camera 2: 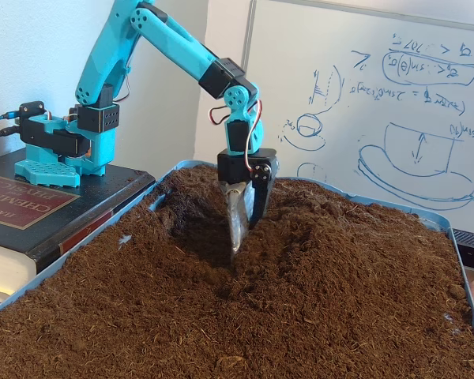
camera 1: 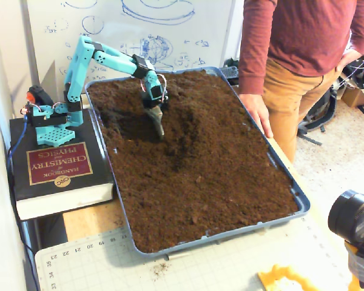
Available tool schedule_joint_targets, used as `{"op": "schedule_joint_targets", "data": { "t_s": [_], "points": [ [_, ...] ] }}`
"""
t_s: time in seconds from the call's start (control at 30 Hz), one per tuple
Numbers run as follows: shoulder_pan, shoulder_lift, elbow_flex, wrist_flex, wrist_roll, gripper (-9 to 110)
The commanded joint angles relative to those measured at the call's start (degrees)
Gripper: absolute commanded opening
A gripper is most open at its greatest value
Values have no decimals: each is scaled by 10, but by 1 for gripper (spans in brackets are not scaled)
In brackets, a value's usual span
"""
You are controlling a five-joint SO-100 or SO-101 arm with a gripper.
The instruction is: Build a berm.
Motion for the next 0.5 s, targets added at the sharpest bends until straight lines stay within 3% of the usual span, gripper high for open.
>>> {"op": "schedule_joint_targets", "data": {
  "t_s": [0.0, 0.47],
  "points": [
    [-1, 25, -89, -2, 5, 0],
    [0, 76, -113, 32, 7, 0]
  ]
}}
